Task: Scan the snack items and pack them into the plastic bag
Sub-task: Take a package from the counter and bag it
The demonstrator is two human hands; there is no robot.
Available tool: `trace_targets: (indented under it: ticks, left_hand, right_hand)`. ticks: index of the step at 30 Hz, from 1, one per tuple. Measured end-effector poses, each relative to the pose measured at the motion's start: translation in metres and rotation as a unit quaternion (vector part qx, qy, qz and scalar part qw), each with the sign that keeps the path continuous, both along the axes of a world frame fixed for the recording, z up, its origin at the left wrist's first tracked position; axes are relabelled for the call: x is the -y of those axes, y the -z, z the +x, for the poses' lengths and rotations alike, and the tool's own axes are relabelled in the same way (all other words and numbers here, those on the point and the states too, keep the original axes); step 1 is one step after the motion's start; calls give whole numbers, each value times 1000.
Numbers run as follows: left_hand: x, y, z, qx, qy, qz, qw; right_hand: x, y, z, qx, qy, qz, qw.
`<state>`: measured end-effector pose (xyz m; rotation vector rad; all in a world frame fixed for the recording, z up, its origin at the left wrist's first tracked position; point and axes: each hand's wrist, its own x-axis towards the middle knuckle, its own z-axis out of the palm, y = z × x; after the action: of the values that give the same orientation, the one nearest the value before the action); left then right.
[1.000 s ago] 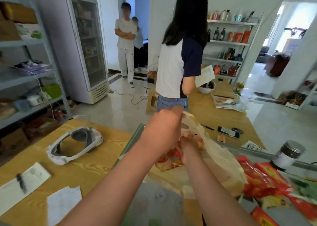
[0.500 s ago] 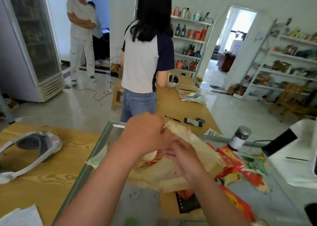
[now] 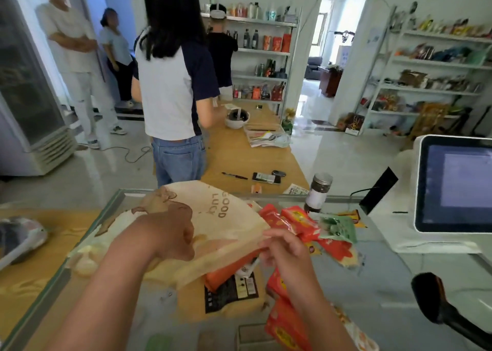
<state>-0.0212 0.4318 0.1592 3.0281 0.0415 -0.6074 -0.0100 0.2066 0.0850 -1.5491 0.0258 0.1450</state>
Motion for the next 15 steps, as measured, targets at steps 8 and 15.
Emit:
trace_targets:
  ticks: [8, 15]
  left_hand:
    - [18, 65, -19, -163, -145, 80, 973]
    - [6, 74, -46, -209, -217, 40, 953]
  right_hand:
    - [119, 50, 41, -11, -20, -169, 985]
    - [117, 81, 60, -25, -76, -232, 970]
